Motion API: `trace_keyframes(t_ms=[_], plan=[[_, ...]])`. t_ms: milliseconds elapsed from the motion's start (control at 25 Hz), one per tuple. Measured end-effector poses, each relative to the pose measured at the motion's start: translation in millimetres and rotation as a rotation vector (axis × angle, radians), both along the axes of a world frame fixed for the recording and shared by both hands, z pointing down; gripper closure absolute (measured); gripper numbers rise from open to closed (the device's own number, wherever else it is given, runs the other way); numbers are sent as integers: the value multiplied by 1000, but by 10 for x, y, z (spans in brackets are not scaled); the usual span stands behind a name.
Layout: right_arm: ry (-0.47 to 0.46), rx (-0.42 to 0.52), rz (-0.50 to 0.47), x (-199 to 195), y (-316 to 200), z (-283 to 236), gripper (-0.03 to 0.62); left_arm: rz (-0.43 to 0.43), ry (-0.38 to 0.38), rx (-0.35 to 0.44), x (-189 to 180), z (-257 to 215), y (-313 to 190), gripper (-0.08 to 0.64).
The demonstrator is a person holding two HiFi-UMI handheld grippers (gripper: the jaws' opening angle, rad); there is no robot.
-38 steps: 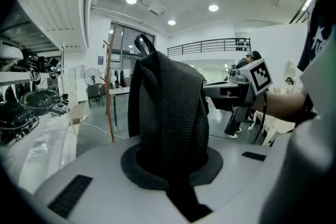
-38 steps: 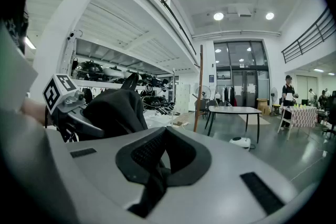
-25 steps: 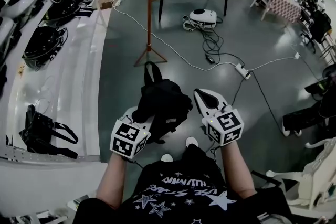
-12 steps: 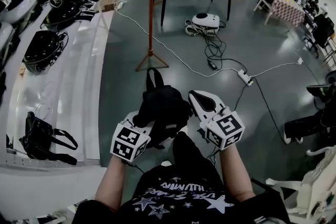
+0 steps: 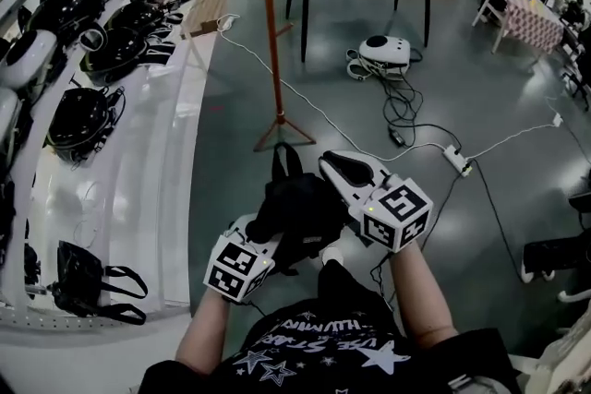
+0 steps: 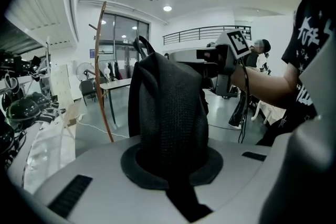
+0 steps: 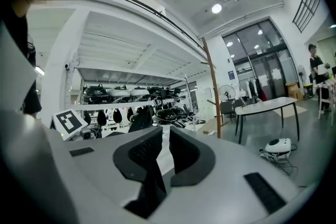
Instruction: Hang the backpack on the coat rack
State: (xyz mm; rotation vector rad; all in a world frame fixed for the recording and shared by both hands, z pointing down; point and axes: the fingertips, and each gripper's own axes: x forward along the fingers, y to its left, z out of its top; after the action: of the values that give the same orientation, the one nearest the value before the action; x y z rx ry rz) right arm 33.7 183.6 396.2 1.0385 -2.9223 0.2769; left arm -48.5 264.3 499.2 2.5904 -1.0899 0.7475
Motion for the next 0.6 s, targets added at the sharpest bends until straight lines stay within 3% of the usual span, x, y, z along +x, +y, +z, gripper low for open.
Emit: trace_keyframes(t_ms=[200,320,480,600], plan=[[-112,-58,-155,18,-765,-168,475,-30,-10,14,237,-70,-765,511],[-91,-73,-226,3,-1169,-210,453,-45,-17,36,367,-121,-1154,511],[-55,-100,-342,-25,-1503,-209,473,-62,-40,54,486,-149,-1524,510],[-40,-107,-385,-38,-1650,-186,542,-71,-31,58,538,-195,-1730,511]])
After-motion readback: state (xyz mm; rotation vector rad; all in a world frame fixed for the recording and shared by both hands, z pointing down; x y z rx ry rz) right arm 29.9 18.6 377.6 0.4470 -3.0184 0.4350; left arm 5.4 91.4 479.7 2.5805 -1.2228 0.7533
